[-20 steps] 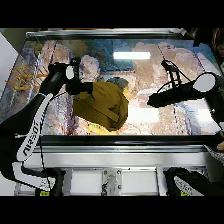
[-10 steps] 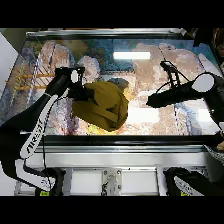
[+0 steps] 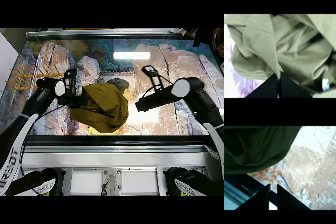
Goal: Fold the clothes and pants, and hang the long-sleeved shirts on hangers.
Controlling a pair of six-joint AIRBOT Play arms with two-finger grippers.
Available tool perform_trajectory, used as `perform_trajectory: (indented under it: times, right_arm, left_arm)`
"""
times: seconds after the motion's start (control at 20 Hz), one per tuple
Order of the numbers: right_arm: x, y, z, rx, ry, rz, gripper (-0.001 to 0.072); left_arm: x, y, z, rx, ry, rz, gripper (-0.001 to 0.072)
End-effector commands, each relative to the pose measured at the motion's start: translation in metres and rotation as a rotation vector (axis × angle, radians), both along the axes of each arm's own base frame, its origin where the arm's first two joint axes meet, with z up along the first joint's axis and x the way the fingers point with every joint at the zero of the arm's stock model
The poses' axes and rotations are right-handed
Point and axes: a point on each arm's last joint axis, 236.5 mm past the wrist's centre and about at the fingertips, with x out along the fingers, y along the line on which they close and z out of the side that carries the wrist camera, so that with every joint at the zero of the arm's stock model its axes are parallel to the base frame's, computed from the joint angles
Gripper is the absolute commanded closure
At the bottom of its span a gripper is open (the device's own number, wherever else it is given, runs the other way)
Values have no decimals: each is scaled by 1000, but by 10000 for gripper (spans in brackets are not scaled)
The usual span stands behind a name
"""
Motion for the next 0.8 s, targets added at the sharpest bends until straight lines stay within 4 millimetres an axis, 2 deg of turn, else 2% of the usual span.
perform_trajectory:
  times: [0.0,0.05,0.1,0.15,0.35,0.4,0.5,0.65,0.75]
  right_arm:
    - [12,46,-17,-12,-85,66,600]
    - [12,57,-26,-6,-76,78,482]
    - [11,67,-37,5,-53,85,232]
    - [9,78,-48,29,-19,83,31]
    - [-2,112,-81,152,161,24,33]
    - [-3,116,-88,163,188,16,59]
    - [-6,119,-97,160,215,15,71]
    - [-10,124,-97,181,237,12,72]
    - [-25,120,-101,142,282,51,73]
  left_arm:
    - [-41,13,4,-10,-18,6,693]
    - [-52,16,6,-14,-22,6,693]
    - [-60,17,7,-24,-27,7,693]
    - [-69,17,8,-36,-32,7,693]
    - [-94,14,1,-92,-30,27,693]
    - [-98,12,0,-109,-28,31,693]
    - [-101,13,-2,-108,-26,31,693]
    - [-100,13,-2,-108,-29,31,693]
    - [-100,13,-2,-109,-31,32,693]
